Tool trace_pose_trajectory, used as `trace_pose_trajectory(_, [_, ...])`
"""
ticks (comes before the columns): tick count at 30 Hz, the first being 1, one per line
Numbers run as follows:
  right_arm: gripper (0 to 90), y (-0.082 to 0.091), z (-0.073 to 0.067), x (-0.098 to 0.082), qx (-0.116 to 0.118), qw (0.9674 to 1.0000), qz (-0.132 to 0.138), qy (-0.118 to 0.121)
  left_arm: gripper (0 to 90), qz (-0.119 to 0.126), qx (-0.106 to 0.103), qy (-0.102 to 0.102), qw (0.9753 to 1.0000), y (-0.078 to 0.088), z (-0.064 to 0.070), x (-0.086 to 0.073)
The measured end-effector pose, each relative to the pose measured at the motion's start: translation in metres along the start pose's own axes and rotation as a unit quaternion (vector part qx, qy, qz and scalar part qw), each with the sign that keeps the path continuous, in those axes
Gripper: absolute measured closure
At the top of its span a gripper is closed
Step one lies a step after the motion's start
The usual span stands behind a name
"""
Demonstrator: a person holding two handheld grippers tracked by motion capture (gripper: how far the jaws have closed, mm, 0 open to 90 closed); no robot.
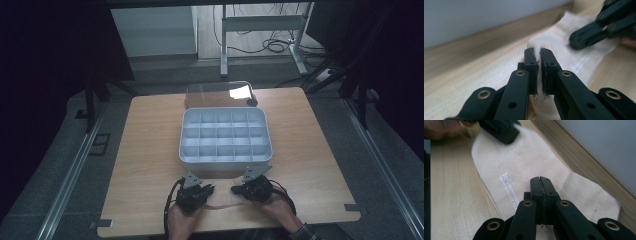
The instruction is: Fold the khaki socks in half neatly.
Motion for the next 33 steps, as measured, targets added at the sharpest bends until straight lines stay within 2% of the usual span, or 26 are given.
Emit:
trace_pose_trajectory(9, [89.8,-0.003,-0.002,0.001,-0.002,1.0000,0.003,0.001,84.5,0.031,-0.035,0.009,0.9989,0.000,0.013,0.029])
trace_pose_trajectory(15, [89.8,-0.009,-0.004,0.003,-0.003,1.0000,0.008,-0.001,84.6,0.031,-0.049,-0.004,0.9983,-0.011,0.025,0.041])
trace_pose_trajectory(22, [89.8,-0.013,-0.006,0.003,0.001,0.9998,0.019,-0.007,84.6,0.024,-0.048,-0.017,0.9984,-0.023,0.030,0.044])
trace_pose_trajectory(25, [89.3,-0.012,-0.003,0.003,0.009,0.9993,0.020,-0.030,84.6,0.019,-0.037,-0.023,0.9989,-0.021,0.029,0.043])
trace_pose_trajectory(26, [89.3,-0.012,-0.003,0.003,0.009,0.9993,0.020,-0.030,84.6,0.017,-0.036,-0.023,0.9990,-0.021,0.028,0.042])
trace_pose_trajectory(28, [88.2,-0.008,-0.002,0.005,0.004,0.9996,0.015,-0.022,84.6,0.018,-0.033,-0.024,0.9990,-0.020,0.027,0.042])
trace_pose_trajectory(30, [88.2,0.000,-0.001,0.010,-0.002,0.9997,0.022,-0.013,84.5,0.016,-0.031,-0.025,0.9991,-0.019,0.027,0.042])
trace_pose_trajectory(32, [88.4,0.012,0.003,0.016,-0.011,0.9993,0.034,-0.008,84.5,0.016,-0.030,-0.024,0.9991,-0.019,0.026,0.041])
trace_pose_trajectory(33, [88.8,0.025,0.009,0.019,-0.024,0.9990,0.037,-0.009,84.5,0.015,-0.030,-0.024,0.9992,-0.019,0.026,0.041])
Point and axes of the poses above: each handheld gripper's, and its own axes: y roughly backward along the jaws, x roughly out of its top, z roughly to its right, the point moved 3 cm from there along -y, roughly forward along the jaws, and after that the axes turned 14 degrees about z, right-handed, at the moved point
